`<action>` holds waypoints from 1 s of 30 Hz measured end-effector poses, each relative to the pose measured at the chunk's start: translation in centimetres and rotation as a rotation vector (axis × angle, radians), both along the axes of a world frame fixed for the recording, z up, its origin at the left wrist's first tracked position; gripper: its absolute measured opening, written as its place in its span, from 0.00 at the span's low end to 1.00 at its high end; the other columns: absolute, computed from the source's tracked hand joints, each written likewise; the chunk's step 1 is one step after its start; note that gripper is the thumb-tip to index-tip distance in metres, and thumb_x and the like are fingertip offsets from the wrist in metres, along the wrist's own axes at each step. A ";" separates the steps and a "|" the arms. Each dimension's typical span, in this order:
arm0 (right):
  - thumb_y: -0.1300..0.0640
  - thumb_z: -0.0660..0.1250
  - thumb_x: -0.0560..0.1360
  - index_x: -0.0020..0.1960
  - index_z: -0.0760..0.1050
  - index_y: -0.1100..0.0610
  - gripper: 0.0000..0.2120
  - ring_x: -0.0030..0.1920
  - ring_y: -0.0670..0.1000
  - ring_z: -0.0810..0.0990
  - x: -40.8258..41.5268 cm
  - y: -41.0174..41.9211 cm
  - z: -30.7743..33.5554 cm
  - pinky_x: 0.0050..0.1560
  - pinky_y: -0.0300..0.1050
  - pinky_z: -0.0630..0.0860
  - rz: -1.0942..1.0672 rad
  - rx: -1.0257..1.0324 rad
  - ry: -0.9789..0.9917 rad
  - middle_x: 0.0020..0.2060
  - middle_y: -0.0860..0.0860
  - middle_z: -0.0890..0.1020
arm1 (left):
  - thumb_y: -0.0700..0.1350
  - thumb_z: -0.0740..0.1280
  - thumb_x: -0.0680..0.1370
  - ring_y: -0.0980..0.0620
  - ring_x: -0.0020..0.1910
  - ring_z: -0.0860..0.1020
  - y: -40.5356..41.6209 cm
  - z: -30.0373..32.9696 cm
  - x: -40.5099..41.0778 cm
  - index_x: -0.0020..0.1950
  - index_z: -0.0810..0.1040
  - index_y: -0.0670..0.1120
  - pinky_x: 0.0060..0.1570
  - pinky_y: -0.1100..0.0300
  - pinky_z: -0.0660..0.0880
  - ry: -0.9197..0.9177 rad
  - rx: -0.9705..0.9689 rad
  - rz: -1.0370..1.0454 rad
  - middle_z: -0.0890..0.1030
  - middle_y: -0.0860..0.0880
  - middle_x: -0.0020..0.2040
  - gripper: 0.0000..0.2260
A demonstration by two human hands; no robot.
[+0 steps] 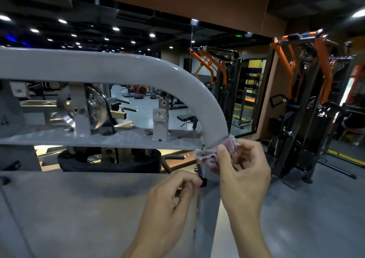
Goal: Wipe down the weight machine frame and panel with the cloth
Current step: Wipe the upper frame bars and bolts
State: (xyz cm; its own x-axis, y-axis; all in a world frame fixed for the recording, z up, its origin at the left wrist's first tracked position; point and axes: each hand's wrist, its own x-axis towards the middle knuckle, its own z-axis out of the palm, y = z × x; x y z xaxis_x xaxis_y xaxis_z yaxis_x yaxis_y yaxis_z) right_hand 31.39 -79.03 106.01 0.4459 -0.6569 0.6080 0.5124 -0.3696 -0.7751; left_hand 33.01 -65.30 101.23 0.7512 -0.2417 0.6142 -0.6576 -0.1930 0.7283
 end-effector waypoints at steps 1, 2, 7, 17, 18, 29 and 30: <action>0.59 0.75 0.75 0.47 0.77 0.48 0.09 0.41 0.42 0.82 0.2 0.1 0.6 0.38 0.28 0.75 -0.017 -0.034 0.001 0.41 0.44 0.82 | 0.33 0.63 0.82 0.48 0.50 0.83 0.3 0.1 0.1 0.49 0.81 0.55 0.50 0.51 0.81 -0.007 -0.002 0.007 0.84 0.53 0.47 0.17; 0.58 0.75 0.76 0.48 0.77 0.49 0.08 0.42 0.43 0.82 0.5 0.3 1.5 0.39 0.30 0.76 -0.034 -0.077 -0.003 0.42 0.45 0.82 | 0.32 0.63 0.82 0.48 0.49 0.83 0.6 0.2 0.2 0.49 0.81 0.55 0.49 0.54 0.81 -0.016 -0.001 0.015 0.84 0.53 0.47 0.18; 0.55 0.73 0.78 0.53 0.75 0.48 0.08 0.47 0.44 0.81 2.2 3.0 7.9 0.45 0.39 0.81 -0.022 -0.323 -0.073 0.49 0.46 0.79 | 0.38 0.61 0.78 0.48 0.46 0.83 1.7 1.3 0.3 0.48 0.81 0.56 0.47 0.58 0.80 -0.023 -0.046 0.044 0.84 0.52 0.46 0.14; 0.55 0.73 0.77 0.57 0.77 0.50 0.10 0.49 0.43 0.80 1.4 2.4 6.3 0.49 0.41 0.81 -0.152 -0.335 -0.039 0.51 0.45 0.79 | 0.40 0.63 0.83 0.48 0.46 0.82 5.6 2.4 1.4 0.50 0.81 0.55 0.47 0.62 0.79 -0.096 -0.081 0.126 0.83 0.52 0.46 0.12; 0.56 0.73 0.78 0.58 0.77 0.51 0.10 0.49 0.42 0.80 1.8 3.0 7.0 0.49 0.39 0.81 -0.153 -0.353 -0.046 0.52 0.45 0.78 | 0.40 0.62 0.83 0.47 0.46 0.82 5.9 2.6 1.5 0.50 0.81 0.55 0.47 0.61 0.78 -0.108 -0.084 0.126 0.83 0.51 0.45 0.11; 0.55 0.72 0.78 0.62 0.77 0.51 0.14 0.50 0.36 0.76 3.2 6.8 10.1 0.54 0.24 0.73 -0.243 -0.537 -0.068 0.56 0.46 0.76 | 0.39 0.62 0.78 0.48 0.49 0.83 9.7 4.5 3.5 0.53 0.81 0.59 0.47 0.52 0.82 -0.189 -0.106 0.067 0.83 0.54 0.48 0.16; 0.55 0.72 0.78 0.63 0.77 0.52 0.15 0.49 0.38 0.76 3.0 6.6 9.8 0.53 0.26 0.75 -0.272 -0.507 -0.060 0.56 0.47 0.76 | 0.40 0.62 0.79 0.48 0.49 0.83 10.5 4.7 3.7 0.54 0.80 0.60 0.47 0.52 0.82 -0.197 -0.111 0.067 0.83 0.54 0.48 0.15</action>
State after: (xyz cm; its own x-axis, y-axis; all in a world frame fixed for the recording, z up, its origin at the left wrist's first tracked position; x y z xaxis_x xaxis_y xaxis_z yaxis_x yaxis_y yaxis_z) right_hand 34.37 -72.42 115.81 0.2567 -0.3630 0.8957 0.3843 -0.8120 -0.4392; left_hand 36.74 -54.78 105.96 0.6265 -0.1184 0.7703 -0.7773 -0.1671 0.6065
